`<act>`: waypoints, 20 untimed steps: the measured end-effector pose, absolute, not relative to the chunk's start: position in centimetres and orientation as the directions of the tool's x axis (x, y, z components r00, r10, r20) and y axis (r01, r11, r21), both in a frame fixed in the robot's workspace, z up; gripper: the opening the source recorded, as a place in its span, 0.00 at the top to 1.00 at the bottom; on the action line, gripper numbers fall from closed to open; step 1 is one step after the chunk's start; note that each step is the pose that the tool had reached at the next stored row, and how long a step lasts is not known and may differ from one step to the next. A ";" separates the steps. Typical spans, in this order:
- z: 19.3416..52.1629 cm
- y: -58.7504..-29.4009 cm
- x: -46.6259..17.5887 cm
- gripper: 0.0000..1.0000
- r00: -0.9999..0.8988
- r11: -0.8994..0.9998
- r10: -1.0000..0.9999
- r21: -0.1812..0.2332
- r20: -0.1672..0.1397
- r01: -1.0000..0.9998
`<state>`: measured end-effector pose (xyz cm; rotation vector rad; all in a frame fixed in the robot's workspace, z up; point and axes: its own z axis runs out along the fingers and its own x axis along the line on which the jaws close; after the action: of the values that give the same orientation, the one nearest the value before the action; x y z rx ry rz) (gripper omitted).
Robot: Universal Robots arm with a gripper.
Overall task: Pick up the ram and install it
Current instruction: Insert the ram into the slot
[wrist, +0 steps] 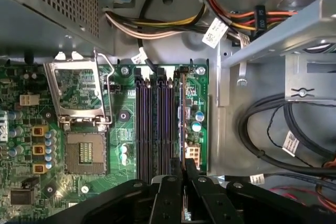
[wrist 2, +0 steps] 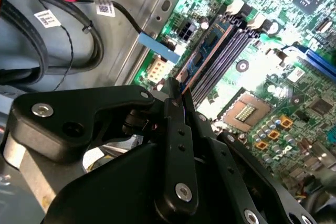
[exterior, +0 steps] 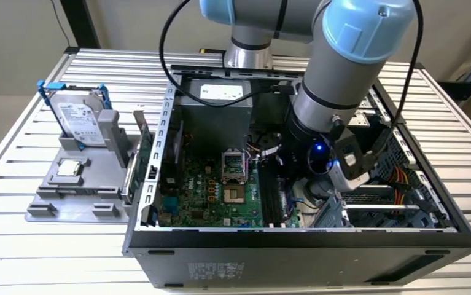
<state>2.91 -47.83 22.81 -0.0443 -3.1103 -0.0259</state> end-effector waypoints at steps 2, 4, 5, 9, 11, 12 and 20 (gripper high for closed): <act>22.8 -48.1 2.8 1.00 -0.999 0.999 0.028 0.016 0.031 0.029; 22.7 -48.1 2.7 1.00 -0.999 0.999 0.028 0.016 0.031 0.029; 22.7 -48.2 2.5 1.00 -0.999 0.999 0.028 0.016 0.031 0.028; 22.4 -48.2 2.1 1.00 -0.999 0.999 0.028 0.016 0.031 0.029; 22.3 -48.2 2.1 1.00 -0.999 0.999 0.028 0.016 0.031 0.028; 22.3 -48.2 2.1 1.00 -0.999 0.999 0.028 0.016 0.031 0.028; 21.9 -48.0 2.1 1.00 -0.999 0.999 0.028 0.016 0.031 0.029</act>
<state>2.14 -48.01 21.88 -0.0443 -3.1104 -0.0261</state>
